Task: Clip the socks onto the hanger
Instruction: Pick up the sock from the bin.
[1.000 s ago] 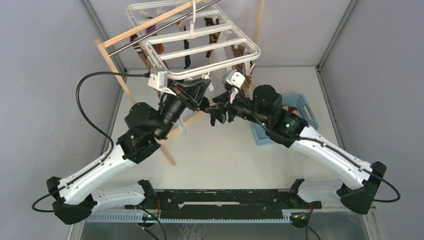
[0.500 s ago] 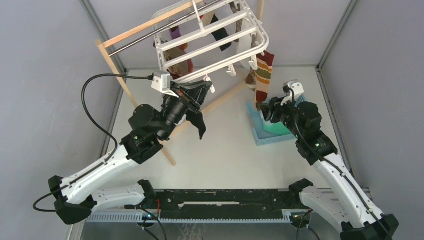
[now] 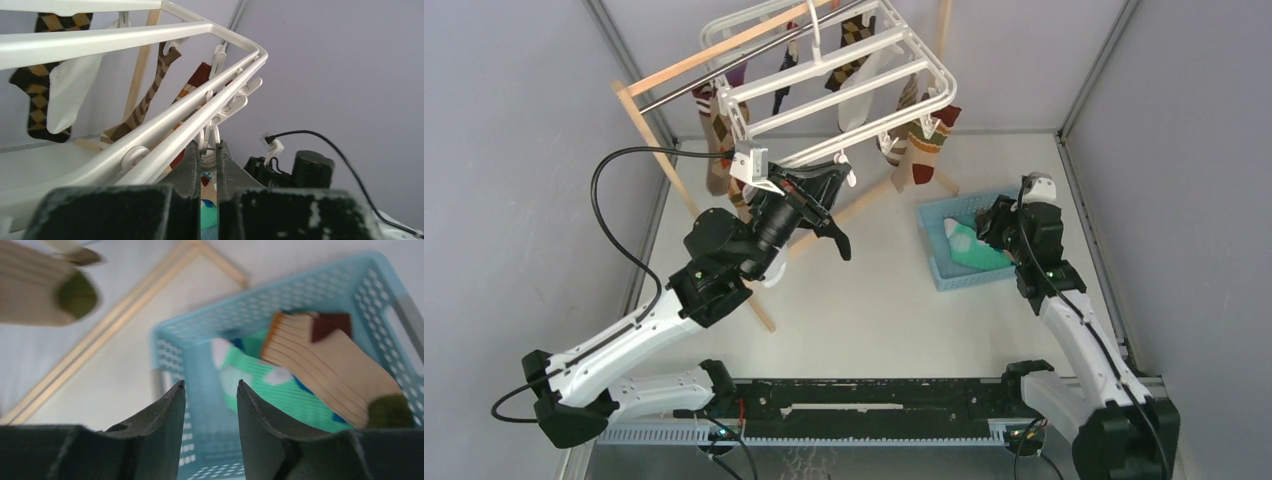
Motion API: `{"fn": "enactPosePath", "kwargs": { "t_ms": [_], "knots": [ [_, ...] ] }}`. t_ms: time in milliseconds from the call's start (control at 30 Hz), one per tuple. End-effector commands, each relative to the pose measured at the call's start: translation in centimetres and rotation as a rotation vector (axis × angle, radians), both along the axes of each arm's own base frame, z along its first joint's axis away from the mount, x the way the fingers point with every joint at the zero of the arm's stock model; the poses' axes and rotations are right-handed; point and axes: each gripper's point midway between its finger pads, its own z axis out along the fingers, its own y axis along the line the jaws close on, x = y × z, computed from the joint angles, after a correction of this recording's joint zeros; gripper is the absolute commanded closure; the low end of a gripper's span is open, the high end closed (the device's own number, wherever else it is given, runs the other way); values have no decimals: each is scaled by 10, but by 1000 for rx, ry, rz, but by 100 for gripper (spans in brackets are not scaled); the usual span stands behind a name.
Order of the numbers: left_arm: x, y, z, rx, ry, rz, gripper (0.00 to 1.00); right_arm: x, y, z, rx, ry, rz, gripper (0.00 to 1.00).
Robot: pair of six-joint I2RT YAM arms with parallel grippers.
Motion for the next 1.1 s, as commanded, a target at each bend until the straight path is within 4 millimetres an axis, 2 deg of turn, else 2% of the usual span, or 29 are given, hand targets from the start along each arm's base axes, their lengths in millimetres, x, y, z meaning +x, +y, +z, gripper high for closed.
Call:
{"fn": "enactPosePath", "kwargs": {
  "t_ms": [0,100,233,300,500,700,800,900,933,1033,1067],
  "knots": [
    [-1,-6,-3,15,-20,-19,100,27,-44,-31,60,38,-259,51],
    [0,-6,-5,22,-18,-14,100,41,-67,-52,13,66,-378,51],
    [1,-7,-7,27,-17,-14,100,58,-85,-81,-60,137,-456,50],
    [2,-9,-8,32,-16,-15,100,67,-89,-90,-83,196,-469,43],
    [2,-14,-10,39,-12,-31,100,91,-92,-102,-132,251,-447,36],
    [3,-13,-11,46,-14,-23,100,90,-89,-139,-181,396,-389,42],
    [3,-13,-11,45,-14,-22,100,89,-86,-149,-185,432,-365,46],
    [3,-13,-10,46,-15,-21,100,88,-84,-154,-184,448,-350,58],
    [4,-12,-10,46,-16,-20,100,87,-83,-155,-183,452,-346,66],
    [5,-13,-11,48,-15,-19,100,86,-85,-152,-181,453,-356,99],
    [5,-13,-12,49,-14,-18,100,86,-85,-149,-181,447,-353,100]
  ]
}}
